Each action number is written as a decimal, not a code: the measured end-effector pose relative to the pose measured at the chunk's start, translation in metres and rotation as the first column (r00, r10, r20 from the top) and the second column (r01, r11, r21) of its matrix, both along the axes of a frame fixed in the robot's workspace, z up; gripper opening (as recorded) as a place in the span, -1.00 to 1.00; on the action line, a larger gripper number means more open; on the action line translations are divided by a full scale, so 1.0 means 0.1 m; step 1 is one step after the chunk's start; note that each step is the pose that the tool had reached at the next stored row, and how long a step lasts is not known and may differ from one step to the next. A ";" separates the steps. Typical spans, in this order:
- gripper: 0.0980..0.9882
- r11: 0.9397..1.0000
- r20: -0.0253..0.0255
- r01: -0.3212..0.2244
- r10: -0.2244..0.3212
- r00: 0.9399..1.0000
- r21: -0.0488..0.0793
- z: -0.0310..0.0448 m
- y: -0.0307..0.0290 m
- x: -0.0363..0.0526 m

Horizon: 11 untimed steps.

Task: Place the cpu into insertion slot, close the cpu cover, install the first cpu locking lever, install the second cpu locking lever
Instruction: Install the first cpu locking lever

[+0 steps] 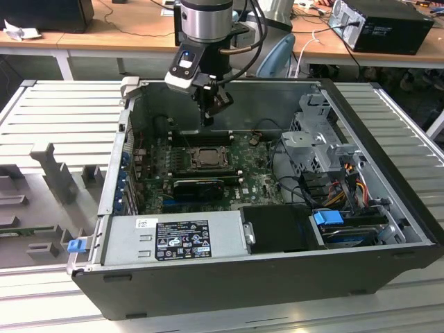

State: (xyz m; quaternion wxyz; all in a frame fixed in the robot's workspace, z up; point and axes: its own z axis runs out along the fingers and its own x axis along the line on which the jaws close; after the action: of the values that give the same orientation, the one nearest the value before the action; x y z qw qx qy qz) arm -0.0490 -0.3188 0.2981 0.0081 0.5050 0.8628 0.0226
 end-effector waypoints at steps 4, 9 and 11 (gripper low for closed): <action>-0.98 1.000 0.000 -0.009 0.009 1.000 0.000 -0.004 0.000 -0.005; -0.98 0.999 0.000 -0.044 0.044 0.999 0.000 -0.010 0.000 -0.007; -0.98 0.997 0.000 -0.073 0.073 0.997 0.000 -0.012 0.000 -0.008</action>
State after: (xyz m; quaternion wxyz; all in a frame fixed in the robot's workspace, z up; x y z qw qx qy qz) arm -0.0498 -0.3189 0.2969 0.0072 0.4729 0.8808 0.0229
